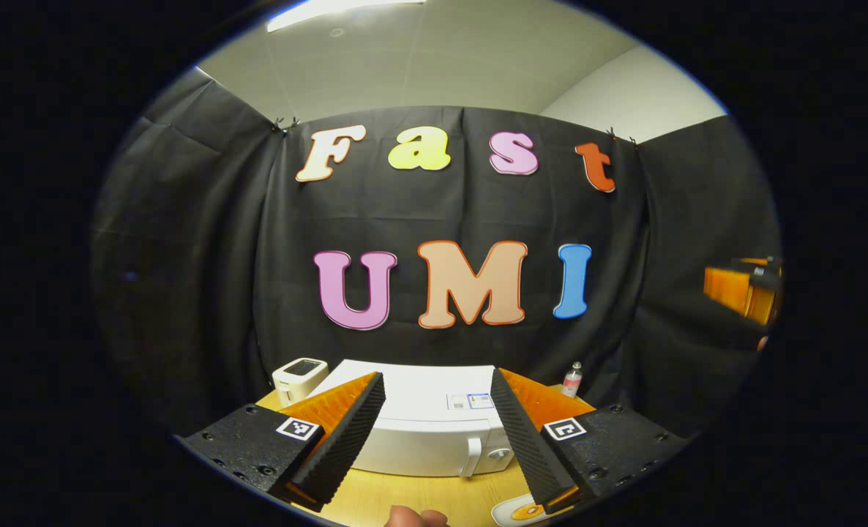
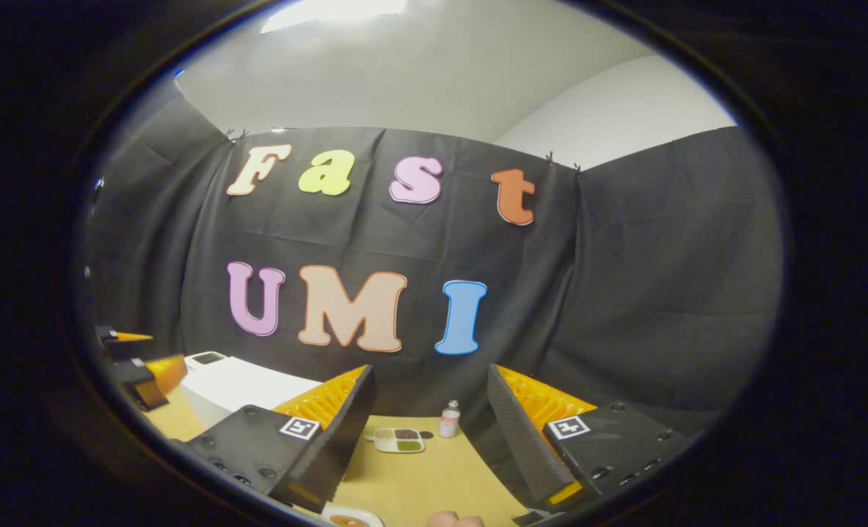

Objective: Open the microwave oven with the left hand, put the food in, and close the microwave oven.

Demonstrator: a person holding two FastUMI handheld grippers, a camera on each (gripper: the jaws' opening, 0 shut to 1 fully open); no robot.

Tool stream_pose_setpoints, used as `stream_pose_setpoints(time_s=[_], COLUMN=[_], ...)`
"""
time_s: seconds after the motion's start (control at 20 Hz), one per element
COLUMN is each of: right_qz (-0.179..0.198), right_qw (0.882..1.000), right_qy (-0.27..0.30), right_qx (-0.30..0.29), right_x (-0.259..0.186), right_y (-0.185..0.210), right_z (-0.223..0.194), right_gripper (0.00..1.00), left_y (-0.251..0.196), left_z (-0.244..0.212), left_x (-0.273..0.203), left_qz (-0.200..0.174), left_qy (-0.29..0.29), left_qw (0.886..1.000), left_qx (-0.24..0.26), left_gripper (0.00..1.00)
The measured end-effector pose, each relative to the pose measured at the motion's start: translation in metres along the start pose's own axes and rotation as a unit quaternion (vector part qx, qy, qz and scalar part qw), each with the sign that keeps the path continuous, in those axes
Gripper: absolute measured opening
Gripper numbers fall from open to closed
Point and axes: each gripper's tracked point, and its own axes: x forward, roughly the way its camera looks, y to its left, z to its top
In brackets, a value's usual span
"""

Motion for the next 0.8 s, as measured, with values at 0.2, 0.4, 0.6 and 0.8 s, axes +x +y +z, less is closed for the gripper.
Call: stream_pose_setpoints(time_s=[0.2, 0.4, 0.6, 0.8], right_qz=[-0.005, -0.021, -0.035, -0.05], right_qw=[1.0, 1.0, 0.999, 0.998], right_qy=[-0.005, -0.02, -0.029, -0.03], right_qx=[0.007, 0.0, 0.004, 0.001], right_x=[-0.003, -0.01, -0.019, -0.023], right_y=[-0.004, -0.022, -0.037, -0.051], right_z=[0.006, 0.017, 0.02, 0.022], right_gripper=[0.96, 0.96, 0.96, 0.96], left_y=[-0.019, -0.031, -0.046, -0.056], left_z=[-0.07, -0.145, -0.199, -0.238], left_x=[0.025, 0.045, 0.063, 0.081], left_qz=[-0.018, -0.028, -0.043, -0.05], left_qy=[0.037, 0.093, 0.141, 0.178], left_qw=[0.999, 0.995, 0.988, 0.982], left_qx=[0.018, 0.032, 0.038, 0.045], left_gripper=[0.96, 0.96, 0.96, 0.95])
